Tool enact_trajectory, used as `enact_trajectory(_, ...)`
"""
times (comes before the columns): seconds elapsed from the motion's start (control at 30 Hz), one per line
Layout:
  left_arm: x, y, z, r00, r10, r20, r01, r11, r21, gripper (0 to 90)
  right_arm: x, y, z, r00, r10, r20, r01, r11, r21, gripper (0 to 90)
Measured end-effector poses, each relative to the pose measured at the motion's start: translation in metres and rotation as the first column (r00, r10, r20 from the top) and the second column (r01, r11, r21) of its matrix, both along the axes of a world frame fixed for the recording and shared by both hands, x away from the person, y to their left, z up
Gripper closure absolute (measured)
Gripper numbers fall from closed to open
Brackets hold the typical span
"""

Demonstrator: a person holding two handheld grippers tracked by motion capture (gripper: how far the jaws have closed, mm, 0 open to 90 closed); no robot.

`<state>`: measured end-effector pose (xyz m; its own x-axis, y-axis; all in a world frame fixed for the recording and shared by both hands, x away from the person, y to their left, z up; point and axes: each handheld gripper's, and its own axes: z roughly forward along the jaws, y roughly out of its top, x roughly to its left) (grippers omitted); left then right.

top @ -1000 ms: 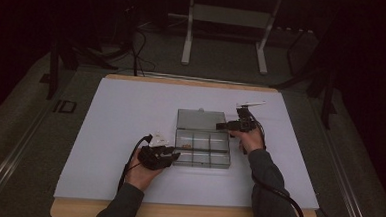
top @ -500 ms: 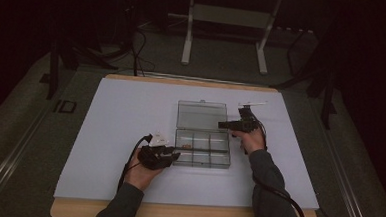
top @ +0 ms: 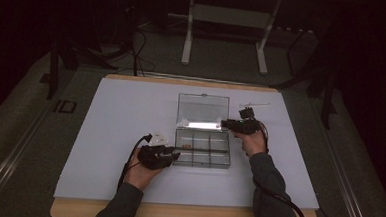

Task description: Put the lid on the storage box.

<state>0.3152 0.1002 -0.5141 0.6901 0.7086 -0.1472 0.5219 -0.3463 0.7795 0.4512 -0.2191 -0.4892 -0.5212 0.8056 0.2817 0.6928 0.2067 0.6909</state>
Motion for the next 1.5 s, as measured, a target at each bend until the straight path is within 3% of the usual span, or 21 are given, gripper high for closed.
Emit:
enact_trajectory(0.3,0.000,0.000,0.000,1.0000,0.000,-0.001,0.000,1.0000,-0.002,65.5,-0.009,0.002,0.006,0.9976,0.006,0.069,-0.003,0.999,-0.052,74.4)
enact_trajectory(1.5,0.000,0.001,0.000,1.0000,-0.003,-0.003,0.003,1.0000,0.001,65.5,-0.035,0.006,0.014,0.9817,0.030,0.188,-0.001,0.989,-0.150,78.7)
